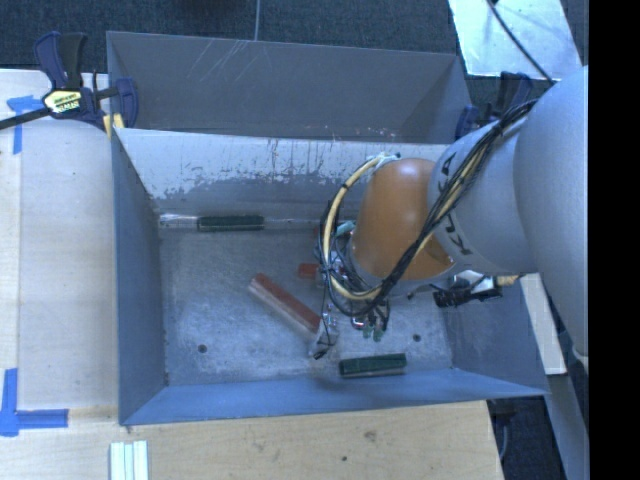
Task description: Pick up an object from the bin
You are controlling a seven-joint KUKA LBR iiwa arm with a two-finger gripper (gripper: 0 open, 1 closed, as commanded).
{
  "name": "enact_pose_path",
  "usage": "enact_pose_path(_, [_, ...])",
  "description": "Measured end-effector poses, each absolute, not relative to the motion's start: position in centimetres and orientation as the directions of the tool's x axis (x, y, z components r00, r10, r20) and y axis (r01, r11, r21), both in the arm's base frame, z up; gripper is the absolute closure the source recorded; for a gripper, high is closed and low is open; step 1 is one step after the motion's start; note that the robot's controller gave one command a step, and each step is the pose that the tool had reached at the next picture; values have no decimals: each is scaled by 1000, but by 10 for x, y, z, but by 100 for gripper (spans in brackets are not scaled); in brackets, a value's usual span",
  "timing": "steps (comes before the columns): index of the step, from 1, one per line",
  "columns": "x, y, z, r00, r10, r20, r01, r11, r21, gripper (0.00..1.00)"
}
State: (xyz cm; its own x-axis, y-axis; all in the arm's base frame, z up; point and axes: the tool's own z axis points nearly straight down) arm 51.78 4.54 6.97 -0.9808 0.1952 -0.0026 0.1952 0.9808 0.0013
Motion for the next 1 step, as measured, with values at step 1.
enact_pose_path(1, [518, 45, 71, -981, 193, -6, 193, 981, 1, 100])
